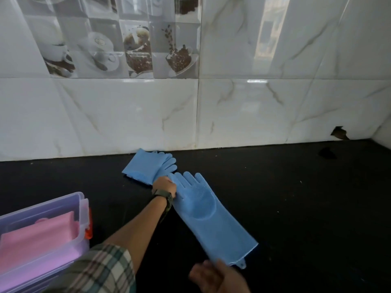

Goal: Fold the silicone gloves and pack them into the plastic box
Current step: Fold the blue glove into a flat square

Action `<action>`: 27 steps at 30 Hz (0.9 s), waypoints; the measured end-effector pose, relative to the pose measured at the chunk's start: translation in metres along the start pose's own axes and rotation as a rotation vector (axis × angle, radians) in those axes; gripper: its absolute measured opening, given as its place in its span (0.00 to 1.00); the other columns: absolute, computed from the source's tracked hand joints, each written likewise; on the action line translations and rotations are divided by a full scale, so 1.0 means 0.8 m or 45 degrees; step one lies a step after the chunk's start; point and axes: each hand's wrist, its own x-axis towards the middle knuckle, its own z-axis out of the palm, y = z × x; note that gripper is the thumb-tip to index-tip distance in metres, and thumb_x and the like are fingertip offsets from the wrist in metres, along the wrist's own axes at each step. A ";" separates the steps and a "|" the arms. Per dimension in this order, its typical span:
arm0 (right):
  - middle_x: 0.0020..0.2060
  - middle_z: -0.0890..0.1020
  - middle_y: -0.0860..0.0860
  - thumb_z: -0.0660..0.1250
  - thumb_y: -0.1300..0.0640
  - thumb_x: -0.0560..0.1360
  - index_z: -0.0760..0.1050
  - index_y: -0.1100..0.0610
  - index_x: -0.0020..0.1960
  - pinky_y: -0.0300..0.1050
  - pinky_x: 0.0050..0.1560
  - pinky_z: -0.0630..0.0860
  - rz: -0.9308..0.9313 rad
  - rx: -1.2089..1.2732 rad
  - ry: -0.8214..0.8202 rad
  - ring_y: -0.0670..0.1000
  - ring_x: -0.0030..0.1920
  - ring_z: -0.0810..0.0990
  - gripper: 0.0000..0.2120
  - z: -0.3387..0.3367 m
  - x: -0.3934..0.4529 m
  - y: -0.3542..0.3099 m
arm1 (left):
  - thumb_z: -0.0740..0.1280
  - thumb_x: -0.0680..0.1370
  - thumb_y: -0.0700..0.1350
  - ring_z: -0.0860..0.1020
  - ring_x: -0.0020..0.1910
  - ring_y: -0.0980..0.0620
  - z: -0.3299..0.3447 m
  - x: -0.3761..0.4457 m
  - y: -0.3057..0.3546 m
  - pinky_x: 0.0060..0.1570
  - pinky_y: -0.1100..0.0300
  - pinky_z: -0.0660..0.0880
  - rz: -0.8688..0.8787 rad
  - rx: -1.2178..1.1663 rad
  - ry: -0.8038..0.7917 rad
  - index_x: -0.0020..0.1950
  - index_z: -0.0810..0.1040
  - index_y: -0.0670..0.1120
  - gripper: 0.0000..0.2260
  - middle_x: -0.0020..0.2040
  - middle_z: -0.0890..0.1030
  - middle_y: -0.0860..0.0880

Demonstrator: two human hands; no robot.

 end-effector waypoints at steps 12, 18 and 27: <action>0.37 0.83 0.55 0.63 0.63 0.75 0.78 0.56 0.38 0.45 0.46 0.81 -0.608 -1.226 -0.159 0.49 0.38 0.81 0.09 0.110 0.061 -0.077 | 0.58 0.77 0.36 0.75 0.62 0.45 0.015 -0.046 -0.044 0.61 0.59 0.69 0.476 0.107 0.086 0.63 0.74 0.38 0.15 0.64 0.77 0.40; 0.42 0.82 0.60 0.62 0.61 0.74 0.79 0.63 0.47 0.51 0.54 0.77 -0.453 -1.252 -0.257 0.56 0.46 0.81 0.08 0.237 0.160 -0.094 | 0.58 0.78 0.36 0.71 0.68 0.44 -0.062 0.010 -0.026 0.68 0.57 0.64 0.235 -0.023 0.231 0.67 0.72 0.37 0.18 0.68 0.74 0.40; 0.30 0.74 0.59 0.67 0.63 0.71 0.67 0.63 0.34 0.53 0.43 0.81 -0.332 -1.422 -0.141 0.56 0.32 0.76 0.11 0.328 0.260 -0.053 | 0.58 0.76 0.37 0.63 0.33 0.49 -0.078 0.093 -0.060 0.35 0.59 0.61 -0.089 -0.290 0.240 0.29 0.61 0.45 0.16 0.29 0.63 0.48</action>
